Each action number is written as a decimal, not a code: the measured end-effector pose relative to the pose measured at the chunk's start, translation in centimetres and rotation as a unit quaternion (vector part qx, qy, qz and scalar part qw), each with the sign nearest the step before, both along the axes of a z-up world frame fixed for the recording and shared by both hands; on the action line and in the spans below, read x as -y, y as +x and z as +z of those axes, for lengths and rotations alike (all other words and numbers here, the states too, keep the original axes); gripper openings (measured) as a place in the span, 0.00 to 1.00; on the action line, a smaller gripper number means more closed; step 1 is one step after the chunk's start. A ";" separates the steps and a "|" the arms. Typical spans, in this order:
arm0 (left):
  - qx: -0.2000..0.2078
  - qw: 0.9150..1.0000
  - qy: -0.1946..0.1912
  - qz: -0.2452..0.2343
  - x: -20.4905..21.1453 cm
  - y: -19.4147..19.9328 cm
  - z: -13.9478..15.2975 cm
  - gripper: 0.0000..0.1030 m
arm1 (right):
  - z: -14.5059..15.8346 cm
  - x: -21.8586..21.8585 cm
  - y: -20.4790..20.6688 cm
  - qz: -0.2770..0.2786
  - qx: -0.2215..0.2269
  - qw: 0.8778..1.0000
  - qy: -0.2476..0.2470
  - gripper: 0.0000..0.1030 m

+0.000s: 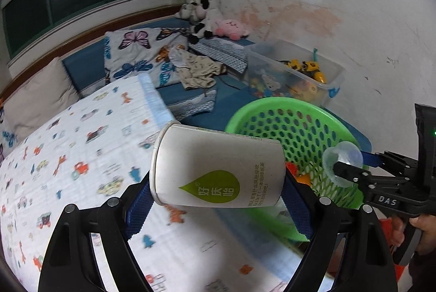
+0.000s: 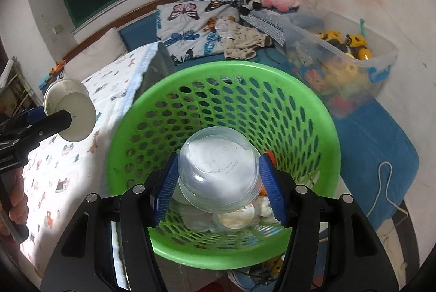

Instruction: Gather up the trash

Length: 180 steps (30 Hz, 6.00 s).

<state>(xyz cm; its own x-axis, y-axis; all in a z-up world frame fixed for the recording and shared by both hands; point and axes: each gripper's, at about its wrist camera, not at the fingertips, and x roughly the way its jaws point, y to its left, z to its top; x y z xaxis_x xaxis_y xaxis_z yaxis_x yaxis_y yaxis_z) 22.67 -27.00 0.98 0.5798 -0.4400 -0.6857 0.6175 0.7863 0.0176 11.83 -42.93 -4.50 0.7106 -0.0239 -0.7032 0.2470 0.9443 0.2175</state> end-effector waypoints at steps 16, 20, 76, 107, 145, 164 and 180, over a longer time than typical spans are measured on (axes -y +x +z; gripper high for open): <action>-0.008 1.000 0.011 -0.025 3.7 -0.4 -0.7 0.80 | 0.3 1.2 -1.0 -0.013 0.007 1.000 0.002 0.64; -0.014 0.999 0.017 -0.029 4.7 -0.4 -1.4 0.80 | 0.5 1.3 -1.4 -0.015 0.011 1.000 0.001 0.65; -0.029 0.999 -0.019 0.036 -2.7 -2.4 -0.4 0.91 | 2.7 -4.8 -2.8 0.033 0.035 0.999 0.012 0.79; -0.004 0.986 -0.030 0.163 -17.6 -6.3 0.1 0.92 | 4.2 -15.2 -2.1 0.099 0.033 0.994 0.013 0.89; 0.000 0.970 -0.041 0.239 -25.9 -11.0 -0.7 0.93 | 4.3 -22.2 -1.8 0.168 0.027 0.985 -0.039 0.96; 0.000 0.969 -0.036 0.245 -26.8 -12.1 -1.5 0.93 | 4.2 -22.6 -1.9 0.171 0.026 0.984 -0.039 0.96; 0.000 0.969 -0.036 0.246 -27.0 -12.5 -1.5 0.93 | 4.1 -22.7 -2.0 0.170 0.027 0.984 -0.040 0.96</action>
<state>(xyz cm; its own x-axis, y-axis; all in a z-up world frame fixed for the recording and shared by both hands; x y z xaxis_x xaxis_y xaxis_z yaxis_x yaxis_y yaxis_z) 10.19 0.05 -0.53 0.7318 -0.1564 -0.6634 0.1673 0.9848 -0.0476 9.82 -20.24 -0.39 0.7231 0.1680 -0.6700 -0.0965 0.9850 0.1428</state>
